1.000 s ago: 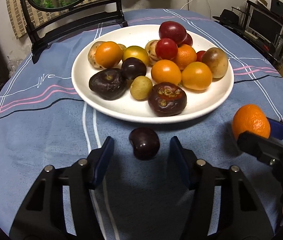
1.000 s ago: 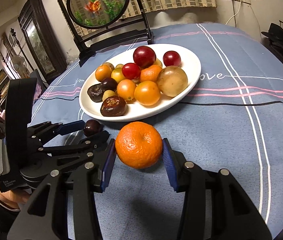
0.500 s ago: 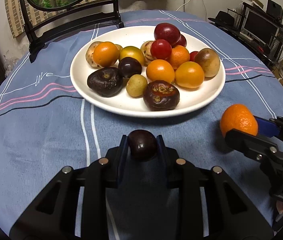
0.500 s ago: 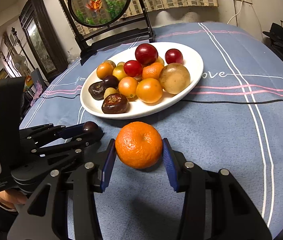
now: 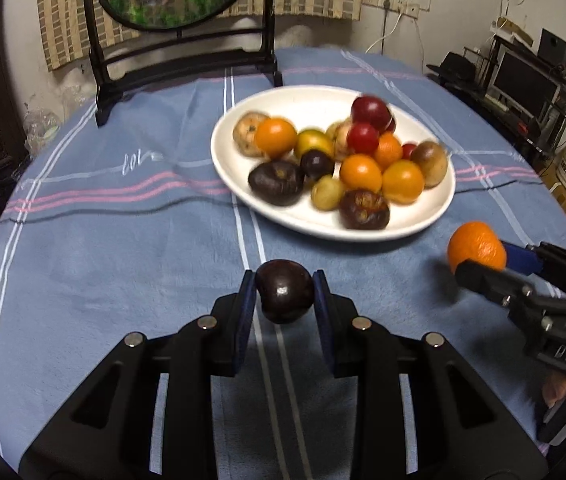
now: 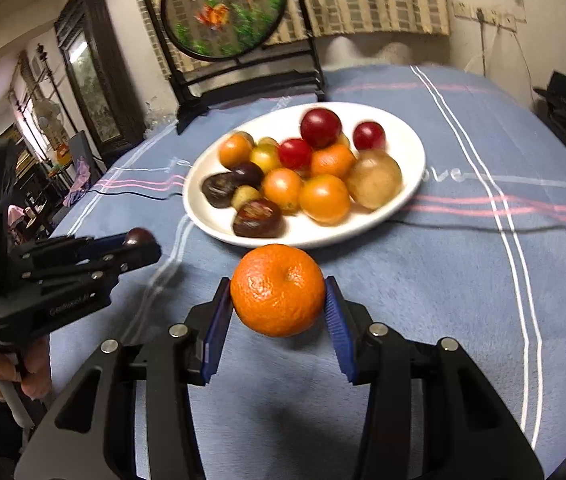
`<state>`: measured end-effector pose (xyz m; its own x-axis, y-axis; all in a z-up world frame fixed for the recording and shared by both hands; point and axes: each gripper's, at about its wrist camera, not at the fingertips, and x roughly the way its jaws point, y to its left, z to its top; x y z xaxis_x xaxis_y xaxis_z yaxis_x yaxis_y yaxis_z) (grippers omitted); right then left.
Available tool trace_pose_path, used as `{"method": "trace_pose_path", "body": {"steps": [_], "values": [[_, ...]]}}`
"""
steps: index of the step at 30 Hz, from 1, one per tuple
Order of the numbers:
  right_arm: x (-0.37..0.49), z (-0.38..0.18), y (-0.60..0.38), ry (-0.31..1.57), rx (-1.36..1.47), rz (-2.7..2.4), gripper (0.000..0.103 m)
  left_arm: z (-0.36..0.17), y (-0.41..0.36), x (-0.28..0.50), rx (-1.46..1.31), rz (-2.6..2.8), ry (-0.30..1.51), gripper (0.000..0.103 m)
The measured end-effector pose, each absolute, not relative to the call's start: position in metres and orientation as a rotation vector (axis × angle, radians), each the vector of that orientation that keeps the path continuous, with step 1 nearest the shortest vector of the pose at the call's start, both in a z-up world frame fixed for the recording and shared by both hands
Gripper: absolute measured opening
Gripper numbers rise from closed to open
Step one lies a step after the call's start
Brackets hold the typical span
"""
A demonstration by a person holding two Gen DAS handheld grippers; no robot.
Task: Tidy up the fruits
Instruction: 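Carry the mandarin and dark plum onto the plate and open both grippers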
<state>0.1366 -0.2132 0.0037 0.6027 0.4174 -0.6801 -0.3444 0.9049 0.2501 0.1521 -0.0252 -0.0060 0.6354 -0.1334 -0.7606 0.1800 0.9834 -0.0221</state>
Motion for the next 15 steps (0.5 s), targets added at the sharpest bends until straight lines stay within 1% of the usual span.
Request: {"method": "trace_pose_path", "body": {"steps": [9, 15], "values": [[0.156, 0.044, -0.209, 0.742, 0.052, 0.425, 0.046, 0.030, -0.041, 0.178, 0.039, -0.219, 0.791, 0.029], [0.191, 0.051, -0.210, 0.739, 0.052, 0.375, 0.046, 0.027, -0.054, 0.210, 0.008, -0.231, 0.812, 0.029]]}}
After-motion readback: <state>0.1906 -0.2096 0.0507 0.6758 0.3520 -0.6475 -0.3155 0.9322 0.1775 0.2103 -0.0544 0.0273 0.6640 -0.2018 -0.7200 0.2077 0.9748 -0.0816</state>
